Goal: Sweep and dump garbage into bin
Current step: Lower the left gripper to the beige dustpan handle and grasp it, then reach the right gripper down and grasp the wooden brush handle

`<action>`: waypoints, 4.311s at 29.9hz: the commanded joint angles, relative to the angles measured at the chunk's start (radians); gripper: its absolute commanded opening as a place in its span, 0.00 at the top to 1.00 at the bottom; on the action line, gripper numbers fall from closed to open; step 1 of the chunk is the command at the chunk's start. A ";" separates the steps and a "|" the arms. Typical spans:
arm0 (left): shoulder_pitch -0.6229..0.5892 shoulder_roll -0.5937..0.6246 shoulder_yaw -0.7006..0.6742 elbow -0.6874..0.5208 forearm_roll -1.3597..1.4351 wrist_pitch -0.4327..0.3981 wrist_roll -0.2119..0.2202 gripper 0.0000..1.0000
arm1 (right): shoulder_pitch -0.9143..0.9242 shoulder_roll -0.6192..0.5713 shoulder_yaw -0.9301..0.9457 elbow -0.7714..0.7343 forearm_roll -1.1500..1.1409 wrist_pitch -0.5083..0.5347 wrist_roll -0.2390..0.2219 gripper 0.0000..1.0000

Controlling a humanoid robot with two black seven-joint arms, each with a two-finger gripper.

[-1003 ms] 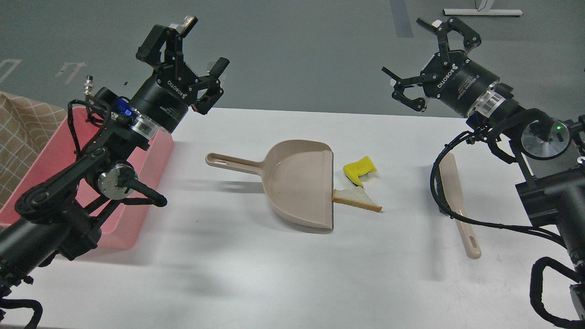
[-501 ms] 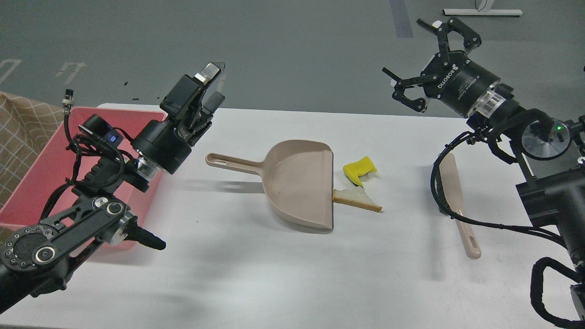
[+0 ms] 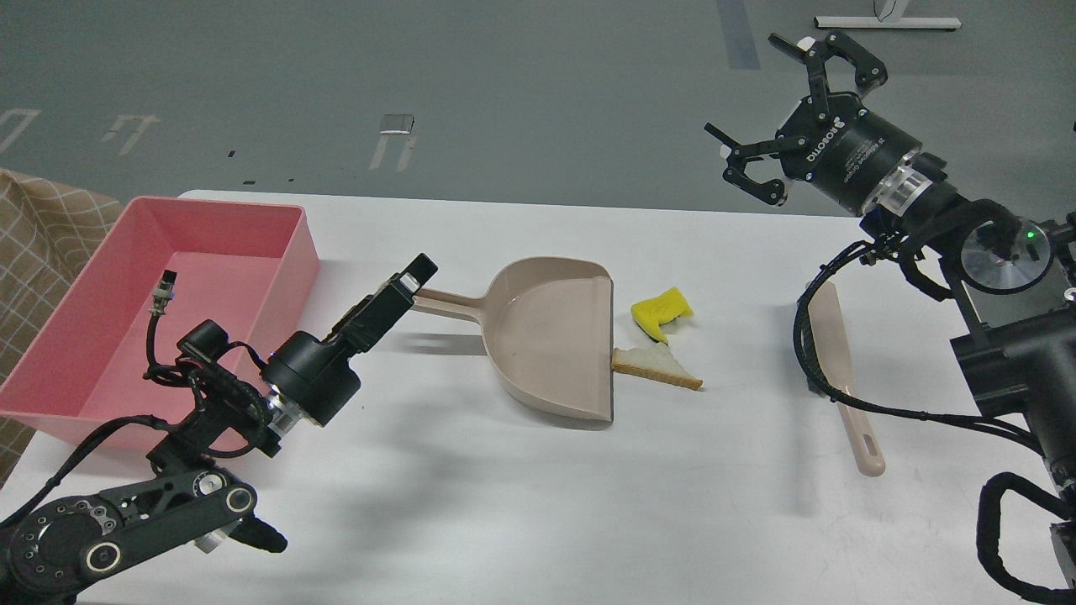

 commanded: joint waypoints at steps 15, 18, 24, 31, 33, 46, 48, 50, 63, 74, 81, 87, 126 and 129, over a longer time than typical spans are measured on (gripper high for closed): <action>0.036 -0.169 0.023 0.259 -0.002 0.006 -0.011 0.02 | 0.000 0.001 -0.001 0.003 0.000 0.000 0.000 0.01; 0.029 -0.191 0.023 0.299 -0.002 0.006 -0.010 0.02 | -0.002 0.000 -0.001 0.003 0.000 0.000 0.000 0.01; -0.001 -0.232 0.023 0.382 -0.007 0.006 -0.010 0.02 | -0.008 0.000 0.000 0.006 0.000 0.000 0.000 0.01; -0.040 -0.281 0.015 0.471 -0.011 0.006 -0.010 0.02 | -0.008 0.001 0.002 0.006 0.000 0.000 0.000 0.01; -0.053 -0.299 0.017 0.499 -0.011 0.006 -0.010 0.02 | -0.008 0.001 0.002 0.006 0.000 0.000 0.000 0.01; -0.125 -0.407 0.021 0.660 -0.028 0.006 -0.007 0.03 | -0.009 0.001 0.002 0.006 0.000 0.000 0.000 0.01; -0.128 -0.421 0.020 0.687 -0.028 0.006 -0.008 0.06 | -0.009 0.000 0.002 0.006 0.000 0.000 0.000 0.01; -0.136 -0.427 0.021 0.692 -0.030 0.006 -0.008 0.12 | -0.009 0.000 0.002 0.006 0.000 0.000 0.000 0.01; -0.148 -0.439 0.023 0.715 -0.085 0.006 0.002 0.80 | -0.009 0.000 -0.001 0.006 0.000 0.000 0.000 0.01; -0.156 -0.453 0.025 0.715 -0.083 0.006 0.004 1.00 | -0.003 -0.035 -0.019 0.010 -0.015 0.000 0.000 0.01; -0.177 -0.453 0.025 0.714 -0.077 0.006 0.002 1.00 | 0.041 -0.176 -0.197 0.043 -0.029 0.000 0.000 0.01; -0.191 -0.453 0.026 0.712 -0.077 0.006 0.002 1.00 | 0.118 -0.299 -0.367 0.061 -0.125 0.000 0.000 0.01; -0.223 -0.439 0.063 0.703 -0.077 0.006 0.004 1.00 | -0.137 -0.752 -0.756 0.707 -1.023 0.000 0.000 0.07; -0.226 -0.441 0.063 0.703 -0.077 0.006 0.004 1.00 | -0.155 -0.752 -0.757 0.712 -1.043 0.000 0.000 0.07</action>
